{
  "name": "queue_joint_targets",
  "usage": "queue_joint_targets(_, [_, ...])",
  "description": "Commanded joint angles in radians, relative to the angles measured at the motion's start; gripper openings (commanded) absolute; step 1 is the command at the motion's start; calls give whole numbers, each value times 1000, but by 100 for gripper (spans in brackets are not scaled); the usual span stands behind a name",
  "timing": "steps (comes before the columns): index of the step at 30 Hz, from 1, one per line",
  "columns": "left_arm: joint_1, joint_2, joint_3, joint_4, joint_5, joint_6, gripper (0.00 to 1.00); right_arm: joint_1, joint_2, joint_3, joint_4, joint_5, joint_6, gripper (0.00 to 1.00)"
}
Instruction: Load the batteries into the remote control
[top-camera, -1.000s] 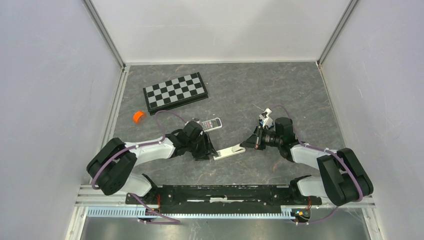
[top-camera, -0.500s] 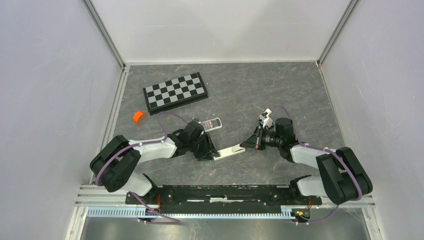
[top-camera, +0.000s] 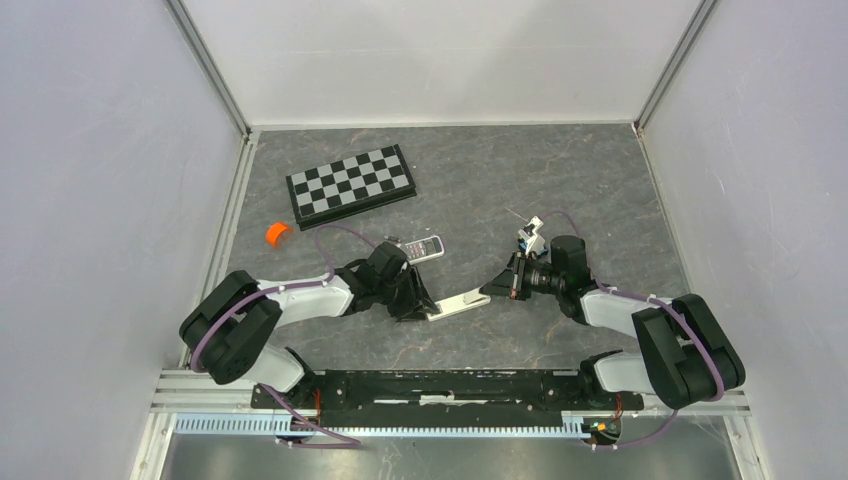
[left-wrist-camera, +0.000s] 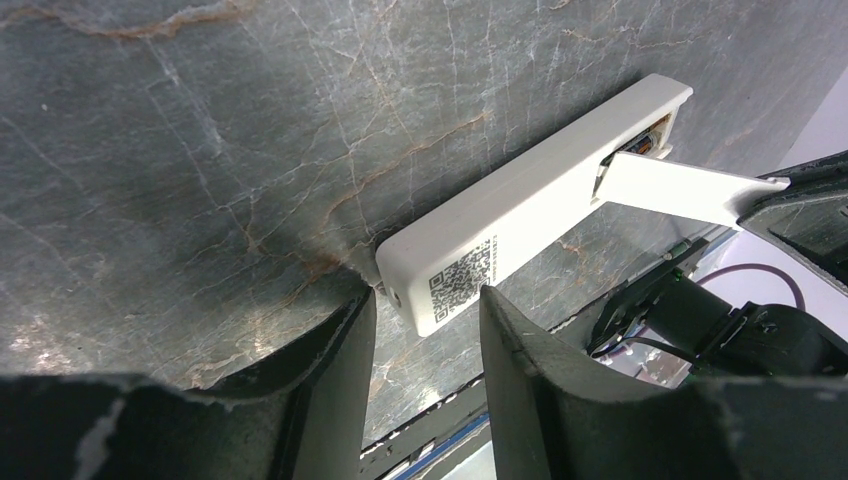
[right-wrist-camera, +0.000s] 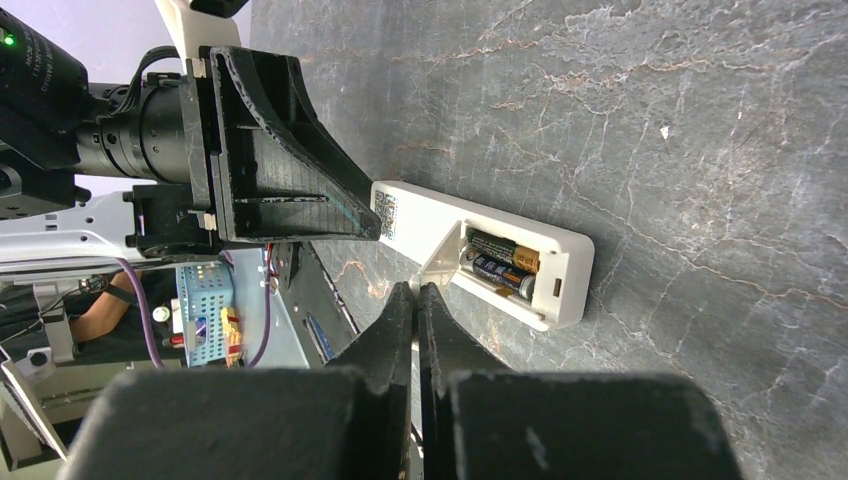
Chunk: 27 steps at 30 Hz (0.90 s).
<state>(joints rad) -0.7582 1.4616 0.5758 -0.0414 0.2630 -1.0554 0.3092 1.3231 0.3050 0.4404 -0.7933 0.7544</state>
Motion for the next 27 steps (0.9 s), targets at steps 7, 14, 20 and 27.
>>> queue_joint_targets(7, [5, 14, -18, -28, -39, -2, 48, -2, -25, 3, 9, -14, -46, 0])
queue_joint_targets(14, [6, 7, -17, -36, -42, 1, 48, -2, -38, 12, -49, -17, -100, 0])
queue_joint_targets(20, [6, 7, -14, -41, -41, 6, 47, -2, -31, 17, -37, -30, -114, 0])
queue_joint_targets(27, [7, 11, -6, -47, -41, 12, 45, -2, -23, 21, 37, -38, -66, 0])
